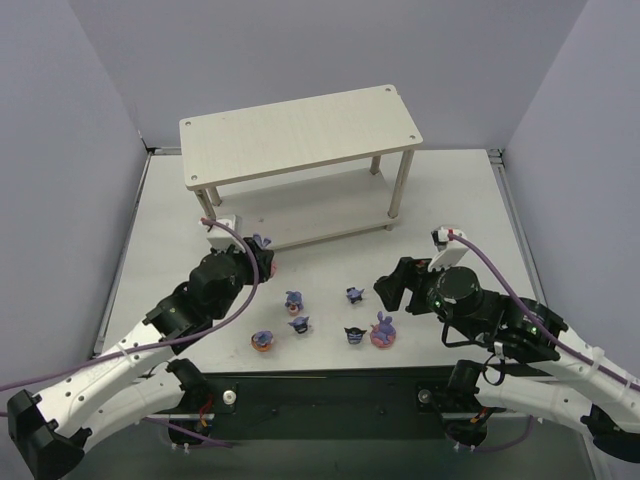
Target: Place and organize the plastic toys onto the shelf
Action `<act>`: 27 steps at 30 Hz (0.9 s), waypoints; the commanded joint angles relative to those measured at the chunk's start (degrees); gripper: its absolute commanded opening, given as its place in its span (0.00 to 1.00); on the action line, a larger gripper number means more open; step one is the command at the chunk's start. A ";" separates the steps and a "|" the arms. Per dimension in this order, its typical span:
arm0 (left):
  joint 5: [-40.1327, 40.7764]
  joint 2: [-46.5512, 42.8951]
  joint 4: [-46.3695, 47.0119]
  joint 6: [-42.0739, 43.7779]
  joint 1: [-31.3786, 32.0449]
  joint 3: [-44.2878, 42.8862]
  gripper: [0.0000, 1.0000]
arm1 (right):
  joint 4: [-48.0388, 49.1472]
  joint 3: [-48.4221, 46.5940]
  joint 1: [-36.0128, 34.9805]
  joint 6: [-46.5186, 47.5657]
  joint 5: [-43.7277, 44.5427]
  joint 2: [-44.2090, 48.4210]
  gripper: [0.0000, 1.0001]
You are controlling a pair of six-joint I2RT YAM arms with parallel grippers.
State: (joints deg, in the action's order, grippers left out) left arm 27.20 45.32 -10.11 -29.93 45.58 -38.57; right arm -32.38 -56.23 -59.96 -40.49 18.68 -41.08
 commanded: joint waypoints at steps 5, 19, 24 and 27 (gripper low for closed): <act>-0.04 -1.99 -2.89 4.97 -2.78 -9.94 0.00 | -0.93 1.38 0.46 0.41 2.94 1.88 0.73; -3.82 5.56 14.40 1.63 -7.43 0.15 0.00 | -0.84 1.65 0.37 0.94 2.06 2.06 0.73; -3.47 8.99 23.36 2.86 -8.49 3.84 0.00 | -0.84 2.35 0.46 1.11 2.33 2.06 0.73; -3.82 11.89 30.04 3.65 -8.84 6.92 0.00 | -0.84 2.79 0.46 1.20 2.59 1.44 0.73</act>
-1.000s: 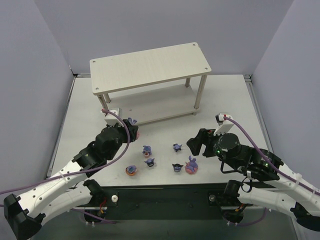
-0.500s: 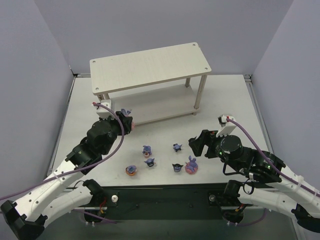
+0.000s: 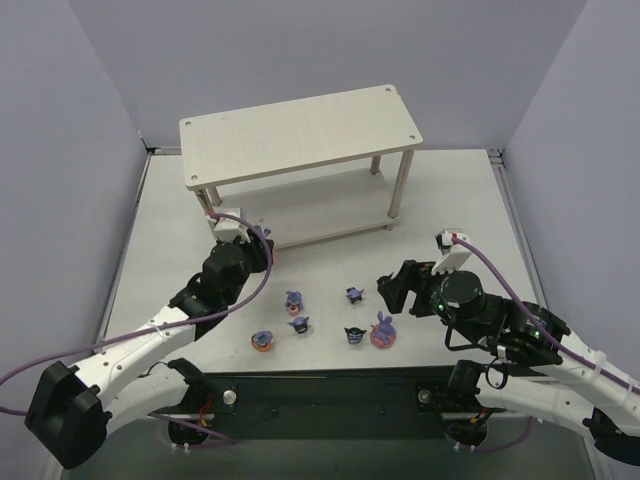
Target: Place and organize the plastic toys onto the shelf
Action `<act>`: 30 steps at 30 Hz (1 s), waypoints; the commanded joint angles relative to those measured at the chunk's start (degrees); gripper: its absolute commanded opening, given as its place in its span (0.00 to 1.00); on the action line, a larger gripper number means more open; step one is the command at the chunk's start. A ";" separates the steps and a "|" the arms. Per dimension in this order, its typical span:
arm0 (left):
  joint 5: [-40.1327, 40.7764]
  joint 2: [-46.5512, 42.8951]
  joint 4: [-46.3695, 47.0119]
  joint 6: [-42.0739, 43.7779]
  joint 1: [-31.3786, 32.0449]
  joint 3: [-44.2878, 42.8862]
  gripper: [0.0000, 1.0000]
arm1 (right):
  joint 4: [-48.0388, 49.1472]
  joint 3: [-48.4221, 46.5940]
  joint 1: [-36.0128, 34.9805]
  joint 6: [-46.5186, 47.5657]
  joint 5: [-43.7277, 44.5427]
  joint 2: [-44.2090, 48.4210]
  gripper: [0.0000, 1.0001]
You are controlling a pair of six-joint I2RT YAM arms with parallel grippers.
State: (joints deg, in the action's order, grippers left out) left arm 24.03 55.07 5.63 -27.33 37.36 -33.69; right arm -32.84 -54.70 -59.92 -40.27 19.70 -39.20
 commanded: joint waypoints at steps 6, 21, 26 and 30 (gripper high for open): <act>-1.89 9.52 25.30 2.11 -1.41 4.69 0.00 | -0.38 1.08 0.95 1.86 1.39 -1.14 0.73; 5.76 28.16 36.81 -0.79 -3.97 -1.29 0.00 | -0.29 2.14 1.82 1.60 0.86 -0.88 0.74; 6.90 32.02 39.81 -0.97 -4.93 -3.65 0.00 | -0.21 2.58 2.00 0.99 0.77 -1.84 0.74; 6.12 34.93 41.39 -1.67 -6.16 -4.98 0.00 | 0.06 2.75 2.26 0.63 0.77 -2.28 0.74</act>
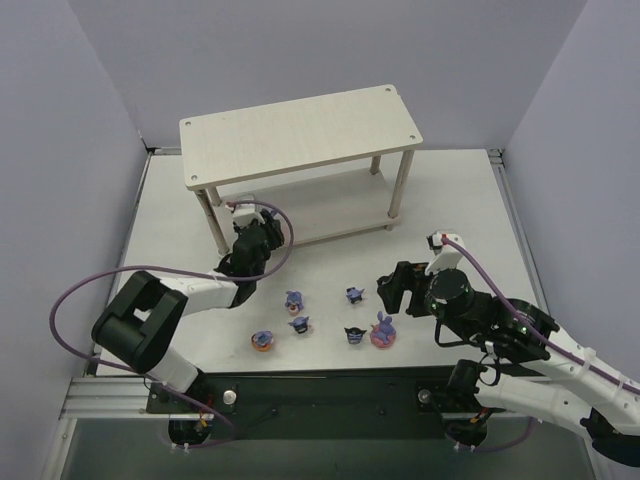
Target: Place and organize the plastic toys onto the shelf
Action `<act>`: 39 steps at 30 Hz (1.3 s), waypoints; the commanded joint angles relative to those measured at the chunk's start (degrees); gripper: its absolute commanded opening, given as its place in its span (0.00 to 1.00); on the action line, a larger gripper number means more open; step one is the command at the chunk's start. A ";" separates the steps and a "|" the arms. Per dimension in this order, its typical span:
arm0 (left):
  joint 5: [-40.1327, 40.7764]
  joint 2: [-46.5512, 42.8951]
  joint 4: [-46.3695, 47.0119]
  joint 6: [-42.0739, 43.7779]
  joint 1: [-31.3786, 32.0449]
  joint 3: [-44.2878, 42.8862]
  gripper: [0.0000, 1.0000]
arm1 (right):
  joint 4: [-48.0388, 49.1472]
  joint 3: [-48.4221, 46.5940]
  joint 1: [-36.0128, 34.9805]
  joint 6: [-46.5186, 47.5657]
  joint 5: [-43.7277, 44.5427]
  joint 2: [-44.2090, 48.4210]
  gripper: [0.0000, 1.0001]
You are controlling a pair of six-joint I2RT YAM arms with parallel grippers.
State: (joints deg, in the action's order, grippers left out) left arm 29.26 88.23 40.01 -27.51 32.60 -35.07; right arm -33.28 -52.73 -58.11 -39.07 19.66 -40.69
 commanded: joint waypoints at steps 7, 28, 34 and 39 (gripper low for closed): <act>-2.70 6.07 8.68 -2.90 -4.03 -5.01 0.00 | 1.20 1.05 0.80 -0.75 0.38 -1.85 0.74; -7.55 1.51 -0.19 -2.11 -7.02 -3.95 0.49 | 3.04 3.60 0.89 -2.59 -0.85 -0.27 0.74; -8.07 0.98 -0.72 -1.76 -7.02 -4.39 0.68 | 3.04 3.60 0.89 -2.59 -1.20 -0.45 0.74; -7.90 0.20 -1.95 -2.37 -6.94 -4.40 0.71 | 3.04 3.77 0.98 -2.59 -1.47 -0.18 0.74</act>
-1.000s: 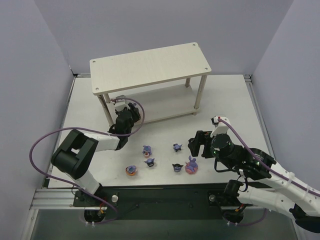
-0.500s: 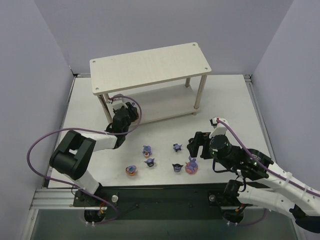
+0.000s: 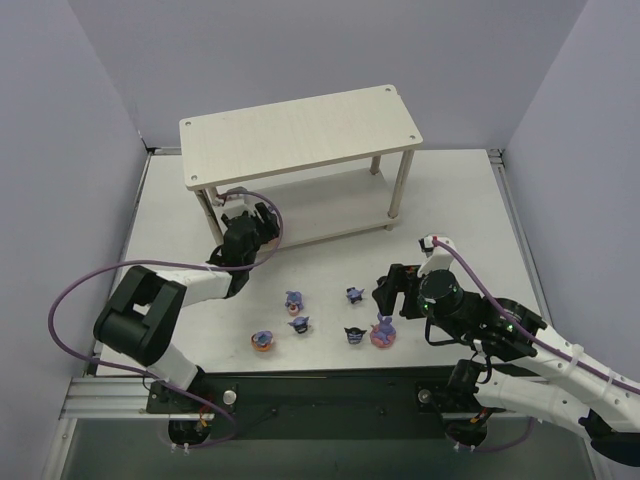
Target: Place and organize the plastic toys onto the shelf
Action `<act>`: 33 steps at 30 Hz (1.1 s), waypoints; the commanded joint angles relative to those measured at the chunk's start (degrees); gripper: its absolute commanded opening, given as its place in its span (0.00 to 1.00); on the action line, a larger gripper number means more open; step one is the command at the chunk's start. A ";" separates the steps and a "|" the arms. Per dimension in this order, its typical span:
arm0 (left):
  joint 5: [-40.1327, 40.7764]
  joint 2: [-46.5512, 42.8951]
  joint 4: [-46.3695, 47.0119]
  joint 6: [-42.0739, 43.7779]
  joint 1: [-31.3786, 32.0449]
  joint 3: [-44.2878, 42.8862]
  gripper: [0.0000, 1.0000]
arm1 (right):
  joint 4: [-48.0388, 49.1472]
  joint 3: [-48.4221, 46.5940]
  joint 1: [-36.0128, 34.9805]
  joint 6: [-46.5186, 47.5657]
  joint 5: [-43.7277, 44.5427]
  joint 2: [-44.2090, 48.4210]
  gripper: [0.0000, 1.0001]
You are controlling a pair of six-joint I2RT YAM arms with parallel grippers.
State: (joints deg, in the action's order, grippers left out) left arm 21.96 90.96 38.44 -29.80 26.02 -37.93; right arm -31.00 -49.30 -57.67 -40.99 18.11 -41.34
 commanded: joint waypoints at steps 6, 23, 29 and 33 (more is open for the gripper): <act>-0.95 -6.22 -2.57 -1.93 0.87 -0.30 0.78 | 0.77 0.26 0.45 -0.67 -0.26 0.39 0.76; 7.30 -39.84 -22.57 -2.36 13.18 14.28 0.81 | 1.03 0.43 -0.42 3.37 -4.74 -0.49 0.80; 10.47 -66.90 -41.02 -1.75 15.11 16.49 0.81 | 8.92 2.19 -6.91 5.31 -4.76 -4.78 0.88; 13.28 -77.85 -54.76 -5.78 15.46 12.19 0.81 | 16.40 1.58 -16.14 8.90 2.01 -13.83 0.92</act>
State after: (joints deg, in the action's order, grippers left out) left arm 30.81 20.60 1.23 -32.62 41.12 -21.71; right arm -24.23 -47.72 -67.37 -36.51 15.05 -46.92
